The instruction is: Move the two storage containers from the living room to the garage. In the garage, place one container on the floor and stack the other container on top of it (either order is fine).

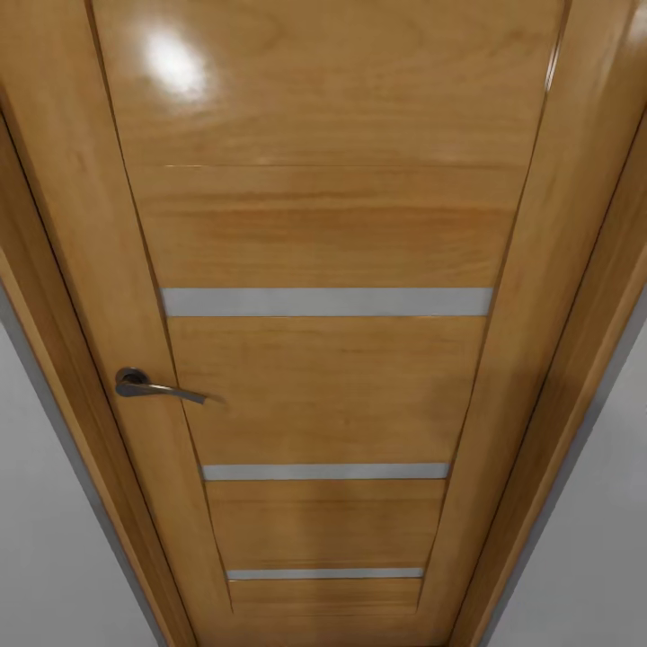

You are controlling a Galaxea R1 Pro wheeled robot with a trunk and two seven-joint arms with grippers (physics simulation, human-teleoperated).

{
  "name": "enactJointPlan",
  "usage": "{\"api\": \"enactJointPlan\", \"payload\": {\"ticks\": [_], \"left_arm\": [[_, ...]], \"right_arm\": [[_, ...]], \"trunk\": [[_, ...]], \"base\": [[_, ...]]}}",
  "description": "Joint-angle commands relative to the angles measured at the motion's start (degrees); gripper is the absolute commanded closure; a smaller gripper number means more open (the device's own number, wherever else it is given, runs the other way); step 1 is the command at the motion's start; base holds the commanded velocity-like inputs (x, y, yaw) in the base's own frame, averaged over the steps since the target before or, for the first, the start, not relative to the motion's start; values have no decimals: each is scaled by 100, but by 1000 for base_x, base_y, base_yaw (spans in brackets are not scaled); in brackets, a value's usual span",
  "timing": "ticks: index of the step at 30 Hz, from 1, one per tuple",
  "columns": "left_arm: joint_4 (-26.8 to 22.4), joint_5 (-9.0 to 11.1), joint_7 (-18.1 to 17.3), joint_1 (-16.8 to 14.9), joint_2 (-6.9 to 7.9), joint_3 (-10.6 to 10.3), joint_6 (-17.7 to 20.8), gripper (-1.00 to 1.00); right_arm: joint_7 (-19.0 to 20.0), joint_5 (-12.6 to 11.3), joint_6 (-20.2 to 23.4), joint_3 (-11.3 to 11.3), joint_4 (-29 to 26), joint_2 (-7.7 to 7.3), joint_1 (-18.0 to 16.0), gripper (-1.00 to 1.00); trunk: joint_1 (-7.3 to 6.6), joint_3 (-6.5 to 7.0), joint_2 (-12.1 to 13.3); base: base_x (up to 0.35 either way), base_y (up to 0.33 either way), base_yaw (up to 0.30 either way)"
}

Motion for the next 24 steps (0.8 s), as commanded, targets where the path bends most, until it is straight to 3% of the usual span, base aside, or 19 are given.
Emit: {"api": "enactJointPlan", "payload": {"ticks": [1, 6, 7, 8, 13, 18, 24], "left_arm": [[-6, 5, 1, 1, 7, 3, -6, -100], [-6, 5, 0, 1, 18, -1, -6, -100], [-6, 5, 0, 1, 20, -4, -6, -100], [-6, 5, 0, 1, 22, -5, -6, -100], [-6, 5, 0, 1, 24, -10, -6, -100], [-6, 5, 0, 1, 24, -15, -6, -100], [-6, 5, 0, 1, 24, -16, -6, -100]], "right_arm": [[-41, -49, -19, 48, -26, -11, -4, -100], [-201, -44, -2, 43, -187, -45, -5, -100], [-467, -35, 49, 42, -1774, -53, -5, -100], [-563, -24, 159, 42, -2065, -58, -5, -100], [-844, -2, 874, 41, -3161, -69, -5, -100], [-916, 23, 1141, 41, -3956, -93, -5, -100], [-891, 59, 1434, 41, -5114, -390, -5, -100]], "trunk": [[0, -5, -3], [0, -5, -3], [0, -5, -3], [0, -5, -3], [0, -5, -3], [0, -5, -3], [0, -5, -3]], "base": [[0, 0, 0], [0, 0, 0], [0, 0, 0], [0, 0, 0], [0, 0, 0], [0, 0, 0], [0, 0, 0]]}}
